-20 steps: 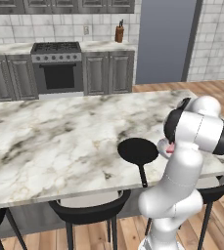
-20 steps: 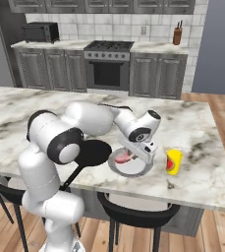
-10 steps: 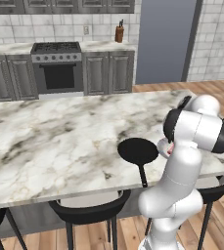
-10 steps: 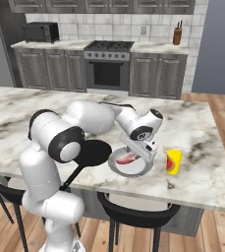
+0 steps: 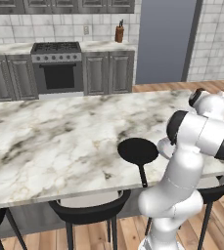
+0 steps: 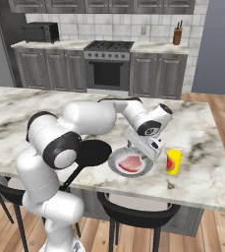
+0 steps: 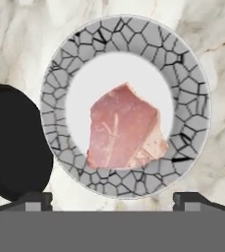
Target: Pick up the pan with the steak in it and place it on the dining table. Then place the steak on the plate.
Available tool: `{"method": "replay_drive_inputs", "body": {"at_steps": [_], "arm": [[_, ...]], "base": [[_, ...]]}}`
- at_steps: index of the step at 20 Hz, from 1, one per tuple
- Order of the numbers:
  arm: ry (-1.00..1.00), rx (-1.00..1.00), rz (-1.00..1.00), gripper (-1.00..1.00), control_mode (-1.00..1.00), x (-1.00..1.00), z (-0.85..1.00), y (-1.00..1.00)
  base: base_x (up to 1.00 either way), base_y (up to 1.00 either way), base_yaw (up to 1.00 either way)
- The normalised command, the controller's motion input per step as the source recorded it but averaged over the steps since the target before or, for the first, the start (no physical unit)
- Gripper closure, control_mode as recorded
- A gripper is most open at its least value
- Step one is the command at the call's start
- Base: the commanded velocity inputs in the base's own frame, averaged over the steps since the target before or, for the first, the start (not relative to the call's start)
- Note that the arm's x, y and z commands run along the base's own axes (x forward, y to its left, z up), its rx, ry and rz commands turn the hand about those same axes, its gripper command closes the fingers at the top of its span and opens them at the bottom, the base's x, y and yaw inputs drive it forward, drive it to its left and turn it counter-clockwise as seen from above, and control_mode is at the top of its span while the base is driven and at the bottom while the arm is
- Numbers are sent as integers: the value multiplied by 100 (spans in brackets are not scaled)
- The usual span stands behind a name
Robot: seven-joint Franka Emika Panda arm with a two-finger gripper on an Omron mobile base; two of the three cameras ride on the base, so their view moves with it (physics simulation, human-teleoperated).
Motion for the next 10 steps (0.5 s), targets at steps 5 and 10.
{"method": "replay_drive_inputs", "body": {"at_steps": [5,10], "arm": [[2,-12,10,-100,-100,-88,16,54],[-13,-18,11,-100,-100,-64,1,52]], "base": [[0,0,0],[0,0,0]]}}
